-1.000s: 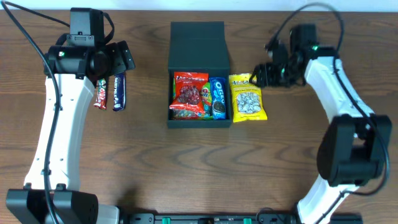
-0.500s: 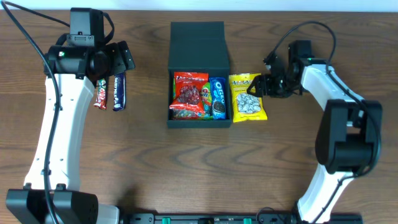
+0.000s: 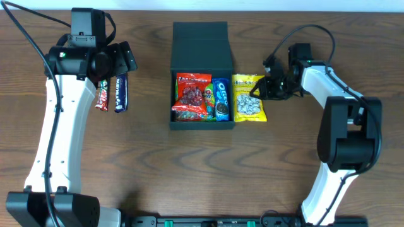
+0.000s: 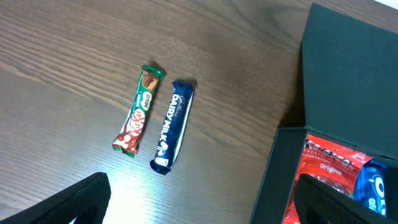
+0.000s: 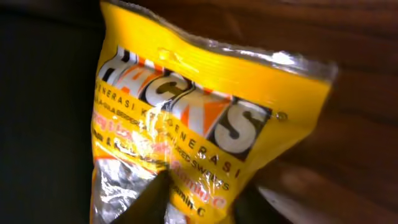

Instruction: Pack container

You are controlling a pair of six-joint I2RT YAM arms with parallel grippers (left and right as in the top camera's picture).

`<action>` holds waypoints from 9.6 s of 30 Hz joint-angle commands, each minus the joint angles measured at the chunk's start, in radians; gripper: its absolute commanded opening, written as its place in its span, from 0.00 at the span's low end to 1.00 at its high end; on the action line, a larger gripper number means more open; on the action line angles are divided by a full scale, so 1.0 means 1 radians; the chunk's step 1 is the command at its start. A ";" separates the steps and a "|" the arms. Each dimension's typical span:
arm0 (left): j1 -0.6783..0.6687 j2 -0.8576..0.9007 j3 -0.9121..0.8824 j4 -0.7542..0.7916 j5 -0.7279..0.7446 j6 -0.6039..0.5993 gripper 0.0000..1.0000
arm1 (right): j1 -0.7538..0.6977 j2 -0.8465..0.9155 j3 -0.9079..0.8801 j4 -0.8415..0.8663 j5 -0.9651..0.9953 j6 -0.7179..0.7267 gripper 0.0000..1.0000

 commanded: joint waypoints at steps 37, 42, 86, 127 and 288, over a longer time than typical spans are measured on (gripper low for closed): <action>0.003 0.002 0.007 -0.003 -0.002 0.017 0.95 | 0.239 -0.124 0.377 -0.236 -0.350 0.248 0.02; 0.003 0.002 0.007 -0.003 0.005 0.013 0.95 | 0.321 -0.124 0.257 -0.078 -0.277 0.402 0.02; 0.003 0.002 0.007 -0.003 0.005 0.013 0.95 | 0.467 0.037 0.219 0.001 0.092 0.518 0.52; 0.003 0.002 0.007 -0.002 0.024 0.013 0.95 | 0.439 0.129 0.176 0.167 -0.400 0.163 0.01; -0.006 0.473 0.203 0.031 0.100 0.095 0.06 | -0.180 -0.214 0.524 -0.212 -0.209 -0.036 0.73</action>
